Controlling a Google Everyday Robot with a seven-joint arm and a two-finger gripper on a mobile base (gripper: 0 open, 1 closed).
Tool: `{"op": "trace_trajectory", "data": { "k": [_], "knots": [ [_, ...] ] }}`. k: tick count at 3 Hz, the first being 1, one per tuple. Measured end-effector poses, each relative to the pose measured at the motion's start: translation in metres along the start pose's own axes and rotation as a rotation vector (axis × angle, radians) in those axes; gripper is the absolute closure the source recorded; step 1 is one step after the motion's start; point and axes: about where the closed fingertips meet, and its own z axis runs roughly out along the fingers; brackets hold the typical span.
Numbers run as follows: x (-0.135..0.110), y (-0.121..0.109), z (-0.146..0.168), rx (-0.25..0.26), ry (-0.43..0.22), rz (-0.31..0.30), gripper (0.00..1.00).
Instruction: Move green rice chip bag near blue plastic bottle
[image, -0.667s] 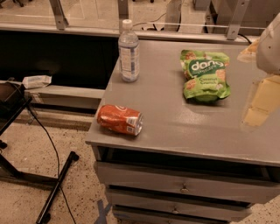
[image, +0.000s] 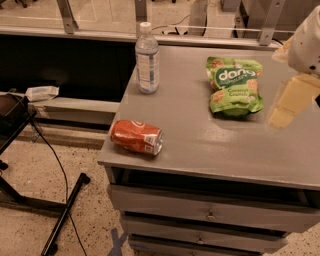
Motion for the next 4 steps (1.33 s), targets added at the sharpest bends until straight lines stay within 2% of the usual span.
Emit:
{"op": "trace_trajectory", "data": {
  "k": [1,2,3,4],
  "knots": [
    [-0.010,-0.057,0.024,0.043,-0.067,0.126,0.00],
    [-0.021,-0.111,0.081,0.031,-0.149,0.367,0.00],
    [-0.028,-0.133,0.119,0.025,-0.142,0.519,0.00],
    [-0.018,-0.143,0.140,0.043,-0.100,0.657,0.00]
  ]
}}
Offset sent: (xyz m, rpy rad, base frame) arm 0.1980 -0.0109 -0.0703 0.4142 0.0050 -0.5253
